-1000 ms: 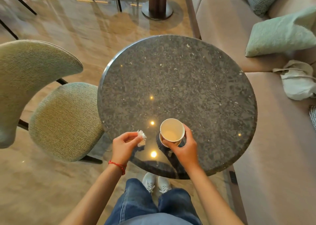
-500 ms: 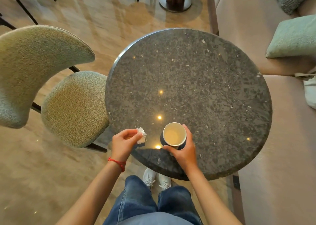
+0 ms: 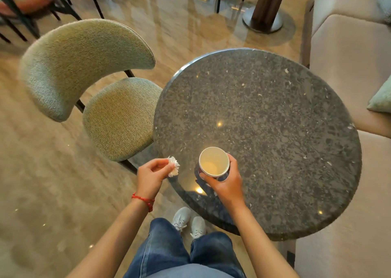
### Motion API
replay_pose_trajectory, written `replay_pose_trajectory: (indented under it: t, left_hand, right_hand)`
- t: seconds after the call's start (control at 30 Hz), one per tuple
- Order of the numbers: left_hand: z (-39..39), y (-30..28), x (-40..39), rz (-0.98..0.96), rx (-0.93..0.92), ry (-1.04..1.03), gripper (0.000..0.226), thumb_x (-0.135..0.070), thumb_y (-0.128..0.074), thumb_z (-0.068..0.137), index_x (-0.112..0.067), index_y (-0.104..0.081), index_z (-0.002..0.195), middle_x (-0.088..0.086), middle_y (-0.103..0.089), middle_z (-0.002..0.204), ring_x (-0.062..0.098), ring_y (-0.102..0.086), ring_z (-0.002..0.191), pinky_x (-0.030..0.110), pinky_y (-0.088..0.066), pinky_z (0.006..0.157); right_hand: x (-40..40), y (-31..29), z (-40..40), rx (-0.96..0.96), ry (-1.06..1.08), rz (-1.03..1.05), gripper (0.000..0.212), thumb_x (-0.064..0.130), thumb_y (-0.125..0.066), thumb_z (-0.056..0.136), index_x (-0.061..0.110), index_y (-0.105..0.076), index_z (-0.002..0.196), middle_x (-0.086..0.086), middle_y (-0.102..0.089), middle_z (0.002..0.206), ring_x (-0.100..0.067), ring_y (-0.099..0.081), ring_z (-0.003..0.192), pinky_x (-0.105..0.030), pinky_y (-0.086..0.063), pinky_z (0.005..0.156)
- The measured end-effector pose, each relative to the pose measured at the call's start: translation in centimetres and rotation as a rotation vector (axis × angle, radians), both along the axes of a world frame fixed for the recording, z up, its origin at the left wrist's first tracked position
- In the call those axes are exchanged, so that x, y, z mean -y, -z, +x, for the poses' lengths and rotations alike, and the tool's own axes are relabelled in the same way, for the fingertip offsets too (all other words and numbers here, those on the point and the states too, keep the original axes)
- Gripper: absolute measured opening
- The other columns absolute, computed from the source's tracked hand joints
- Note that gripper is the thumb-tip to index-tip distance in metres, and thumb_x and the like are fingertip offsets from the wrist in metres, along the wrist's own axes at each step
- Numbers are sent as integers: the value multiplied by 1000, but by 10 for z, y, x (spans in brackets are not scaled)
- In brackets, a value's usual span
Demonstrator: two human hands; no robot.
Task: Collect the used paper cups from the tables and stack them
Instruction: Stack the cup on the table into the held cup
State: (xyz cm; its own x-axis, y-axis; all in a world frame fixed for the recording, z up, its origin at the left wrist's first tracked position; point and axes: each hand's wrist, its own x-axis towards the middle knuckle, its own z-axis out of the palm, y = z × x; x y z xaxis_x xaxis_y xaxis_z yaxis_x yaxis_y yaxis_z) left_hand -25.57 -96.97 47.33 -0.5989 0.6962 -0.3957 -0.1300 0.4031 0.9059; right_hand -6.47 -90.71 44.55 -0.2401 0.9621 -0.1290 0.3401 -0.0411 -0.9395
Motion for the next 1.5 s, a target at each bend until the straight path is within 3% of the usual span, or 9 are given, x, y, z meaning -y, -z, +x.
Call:
replay_pose_trajectory:
  t: [0.17,0.3,0.63,0.83,0.93,1.07,1.17,1.27,1.5]
  left_hand:
    - [-6,-6,33,17,27,-178,12,-9,-73,75,-15,-69,84,4,-70,81,13,-65,75,21,-54,65]
    - [-17,-15,69,49,61,-374,13,-9,-74,73,-11,-69,85,10,-70,83,15,-64,74,17,-55,62]
    - [-58,-32,178,119,71,-809,13,-9,-75,72,-17,-67,79,1,-70,72,6,-65,60,12,-52,54]
    - [-95,-38,251,210,91,-999,10,-1,-71,76,-8,-65,81,-4,-70,60,1,-64,53,10,-50,52]
    - [-121,-41,293,244,90,-1069,11,1,-69,76,-9,-65,78,-7,-69,55,0,-64,53,10,-51,52]
    - [-160,-42,348,258,72,-1150,11,1,-71,75,-6,-65,82,-3,-69,63,2,-65,55,12,-52,54]
    - [-188,-38,380,246,54,-1172,11,1,-70,76,-2,-66,85,5,-68,70,9,-65,60,12,-53,56]
    - [-213,-34,401,202,21,-1190,15,2,-69,76,2,-66,91,11,-65,76,15,-61,66,11,-52,54]
    - [-274,-22,412,186,38,-1184,17,0,-71,75,2,-67,91,13,-67,79,16,-63,69,12,-54,57]
  right_hand:
    - [-3,-6,-16,5,-195,53,77,23,-88,60,37,-38,117,25,-48,114,14,-49,105,-1,-40,81]
    - [4,-11,-42,-16,-357,69,78,17,-89,59,31,-40,118,21,-50,113,17,-48,105,0,-39,81]
    - [69,-33,-144,-32,-775,95,72,20,-88,61,36,-41,112,20,-52,112,16,-48,103,0,-36,81]
    - [131,-44,-215,-25,-951,65,74,24,-88,62,35,-40,117,22,-52,112,17,-47,102,1,-36,79]
    - [171,-47,-256,-14,-1008,43,73,26,-88,61,38,-40,116,22,-53,111,15,-48,101,2,-36,78]
    - [226,-46,-312,1,-1061,28,75,31,-88,60,33,-42,119,21,-55,109,15,-49,100,0,-38,76]
    - [259,-42,-349,5,-1085,35,73,31,-88,60,38,-41,115,22,-54,107,17,-48,98,0,-38,74]
    - [277,-41,-375,7,-1078,17,65,31,-87,59,47,-43,104,23,-56,104,21,-47,96,3,-36,72]
    - [284,-39,-431,39,-1068,32,66,29,-87,60,49,-41,103,22,-55,104,21,-47,96,2,-37,71]
